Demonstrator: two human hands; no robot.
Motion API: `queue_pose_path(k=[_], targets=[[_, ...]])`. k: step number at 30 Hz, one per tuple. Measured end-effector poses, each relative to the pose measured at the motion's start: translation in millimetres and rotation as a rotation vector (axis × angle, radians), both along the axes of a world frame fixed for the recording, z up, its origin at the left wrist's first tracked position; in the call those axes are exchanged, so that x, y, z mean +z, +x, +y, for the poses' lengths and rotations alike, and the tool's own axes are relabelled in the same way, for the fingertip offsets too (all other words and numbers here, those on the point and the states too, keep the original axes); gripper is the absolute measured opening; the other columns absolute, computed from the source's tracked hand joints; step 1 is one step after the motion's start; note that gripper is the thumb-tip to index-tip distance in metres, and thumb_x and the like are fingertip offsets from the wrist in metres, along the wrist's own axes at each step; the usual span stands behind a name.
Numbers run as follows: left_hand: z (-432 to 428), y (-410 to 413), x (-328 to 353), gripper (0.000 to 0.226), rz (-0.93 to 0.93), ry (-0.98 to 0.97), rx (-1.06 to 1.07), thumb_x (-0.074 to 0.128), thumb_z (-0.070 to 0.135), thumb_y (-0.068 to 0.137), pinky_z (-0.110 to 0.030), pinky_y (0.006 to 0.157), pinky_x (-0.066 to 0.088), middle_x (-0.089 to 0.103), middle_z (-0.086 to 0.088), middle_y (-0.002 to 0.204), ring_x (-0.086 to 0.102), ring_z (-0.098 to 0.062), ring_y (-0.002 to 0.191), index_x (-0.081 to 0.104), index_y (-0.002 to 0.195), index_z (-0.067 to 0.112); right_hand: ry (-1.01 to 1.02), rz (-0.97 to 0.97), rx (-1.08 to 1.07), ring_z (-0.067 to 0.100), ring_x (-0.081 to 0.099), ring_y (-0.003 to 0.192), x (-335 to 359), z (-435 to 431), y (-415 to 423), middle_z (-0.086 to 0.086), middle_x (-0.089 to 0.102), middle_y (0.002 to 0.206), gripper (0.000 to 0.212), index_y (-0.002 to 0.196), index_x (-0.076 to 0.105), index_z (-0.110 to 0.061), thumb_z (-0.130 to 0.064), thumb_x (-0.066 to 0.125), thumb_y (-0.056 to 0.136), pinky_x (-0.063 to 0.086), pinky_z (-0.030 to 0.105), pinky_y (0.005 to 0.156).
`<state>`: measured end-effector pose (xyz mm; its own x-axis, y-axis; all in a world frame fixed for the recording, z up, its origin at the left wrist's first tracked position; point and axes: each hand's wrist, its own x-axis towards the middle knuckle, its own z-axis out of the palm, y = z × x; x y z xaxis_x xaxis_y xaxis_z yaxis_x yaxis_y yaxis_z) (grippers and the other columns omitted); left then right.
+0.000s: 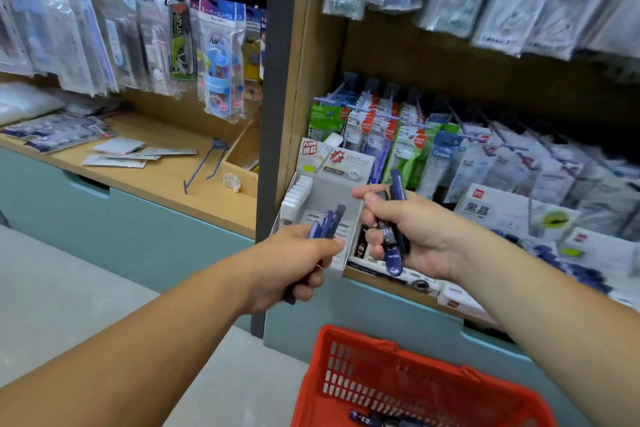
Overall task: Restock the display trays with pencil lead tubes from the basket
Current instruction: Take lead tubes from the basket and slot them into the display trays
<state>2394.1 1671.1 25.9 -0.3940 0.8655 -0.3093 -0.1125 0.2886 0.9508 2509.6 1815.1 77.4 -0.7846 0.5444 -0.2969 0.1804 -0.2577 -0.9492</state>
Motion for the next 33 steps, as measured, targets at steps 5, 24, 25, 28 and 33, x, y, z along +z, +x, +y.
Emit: queue_pose_path(k=[5, 24, 25, 28, 33], targets=[[7, 26, 14, 0.025, 0.118, 0.083, -0.131, 0.051, 0.031, 0.109, -0.021, 0.040, 0.025, 0.056, -0.003, 0.059, 0.036, -0.011, 0.042, 0.055, 0.098, 0.009, 0.049, 0.041, -0.148, 0.011, 0.028, 0.041, -2, -11, 30, 0.003, 0.042, 0.065, 0.023, 0.112, 0.063, -0.016, -0.032, 0.069, 0.097, 0.024, 0.018, 0.041], [92, 42, -30, 0.037, 0.081, -0.111, 0.022, 0.074, 0.041, 0.093, -0.022, 0.045, 0.017, 0.051, -0.007, 0.060, 0.040, -0.020, 0.049, 0.051, 0.075, 0.018, -0.328, 0.489, -0.239, 0.032, 0.072, 0.111, -50, 49, 64, 0.016, 0.076, 0.106, 0.014, 0.103, 0.060, -0.014, -0.019, 0.047, 0.106, 0.052, 0.051, 0.101], [98, 48, -28, 0.037, 0.029, -0.065, -0.008, 0.069, 0.042, 0.097, -0.021, 0.042, 0.018, 0.052, -0.008, 0.062, 0.041, -0.017, 0.046, 0.052, 0.077, 0.016, -0.324, 0.501, -0.227, 0.031, 0.071, 0.114, -50, 53, 65, 0.016, 0.076, 0.110, 0.014, 0.103, 0.060, -0.015, -0.020, 0.047, 0.106, 0.052, 0.050, 0.100], [109, 69, -19, 0.028, -0.044, 0.022, -0.115, 0.058, 0.036, 0.104, -0.021, 0.039, 0.020, 0.066, -0.009, 0.070, 0.053, -0.011, 0.046, 0.061, 0.096, 0.009, -0.330, 0.503, -0.233, 0.027, 0.070, 0.117, -56, 64, 68, 0.012, 0.076, 0.113, 0.013, 0.104, 0.059, -0.017, -0.023, 0.047, 0.105, 0.055, 0.044, 0.092], [120, 80, -20, 0.010, -0.063, 0.090, -0.189, 0.062, 0.012, 0.101, -0.021, 0.042, 0.023, 0.072, -0.015, 0.083, 0.061, -0.014, 0.061, 0.065, 0.093, 0.007, -0.321, 0.497, -0.330, 0.025, 0.072, 0.113, -60, 75, 79, 0.011, 0.075, 0.116, 0.017, 0.107, 0.062, -0.017, -0.023, 0.046, 0.107, 0.049, 0.046, 0.106]])
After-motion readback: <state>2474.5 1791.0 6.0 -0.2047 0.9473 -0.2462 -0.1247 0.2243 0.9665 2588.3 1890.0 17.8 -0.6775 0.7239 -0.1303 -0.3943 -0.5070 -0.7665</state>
